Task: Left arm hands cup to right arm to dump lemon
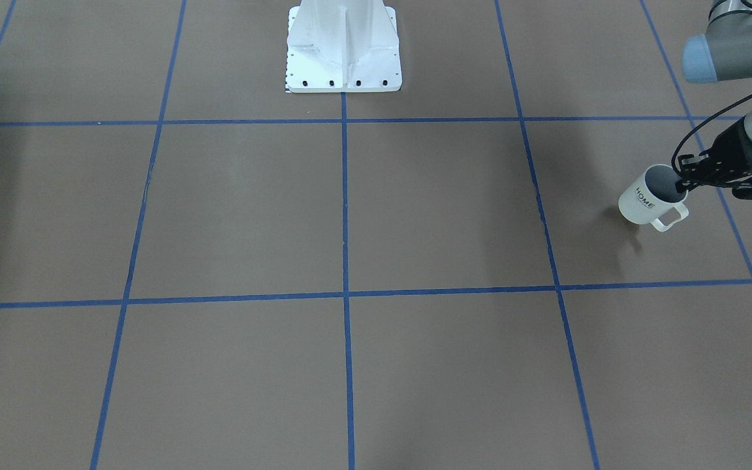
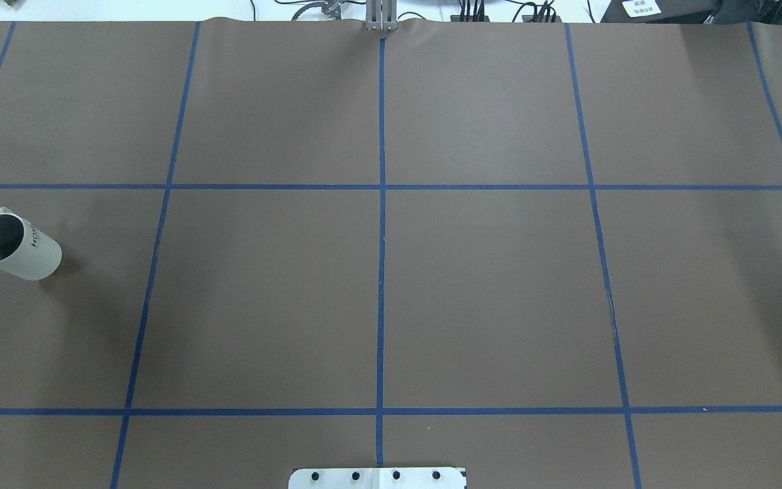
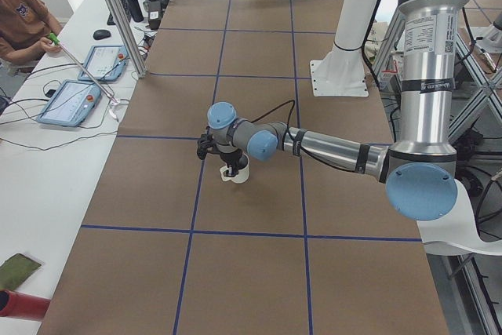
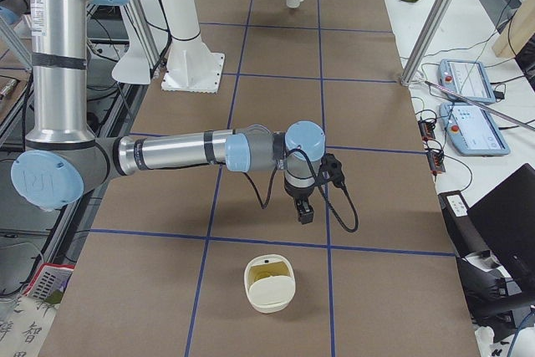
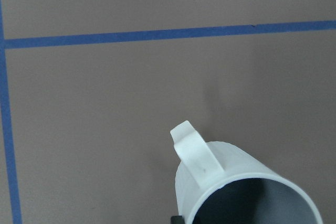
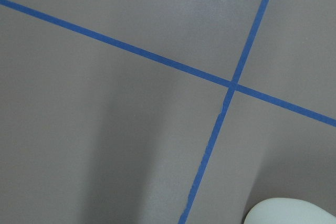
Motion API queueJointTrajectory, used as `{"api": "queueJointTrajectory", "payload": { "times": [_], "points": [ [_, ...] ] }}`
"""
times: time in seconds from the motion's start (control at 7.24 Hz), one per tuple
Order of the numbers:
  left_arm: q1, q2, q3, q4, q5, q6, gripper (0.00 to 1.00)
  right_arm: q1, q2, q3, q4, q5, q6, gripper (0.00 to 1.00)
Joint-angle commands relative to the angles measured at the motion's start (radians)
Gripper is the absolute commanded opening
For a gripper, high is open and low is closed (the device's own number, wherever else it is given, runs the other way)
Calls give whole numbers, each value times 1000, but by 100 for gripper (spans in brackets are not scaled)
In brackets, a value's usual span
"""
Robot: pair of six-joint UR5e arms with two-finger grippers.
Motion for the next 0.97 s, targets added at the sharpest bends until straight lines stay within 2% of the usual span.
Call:
{"api": "queueJointTrajectory", "payload": {
  "times": [0.0,0.55,0.69,0.83],
  "points": [
    [22,-1,2,0,0,-19,0,-1,0,0,0,0,0,100],
    [26,-1,5,3,2,-20,1,-3,0,0,0,0,0,100],
    [26,-1,5,6,2,-20,24,-3,0,0,0,0,0,100],
    [24,-1,6,-2,0,-19,75,-4,1,2,0,0,0,100]
  ]
}}
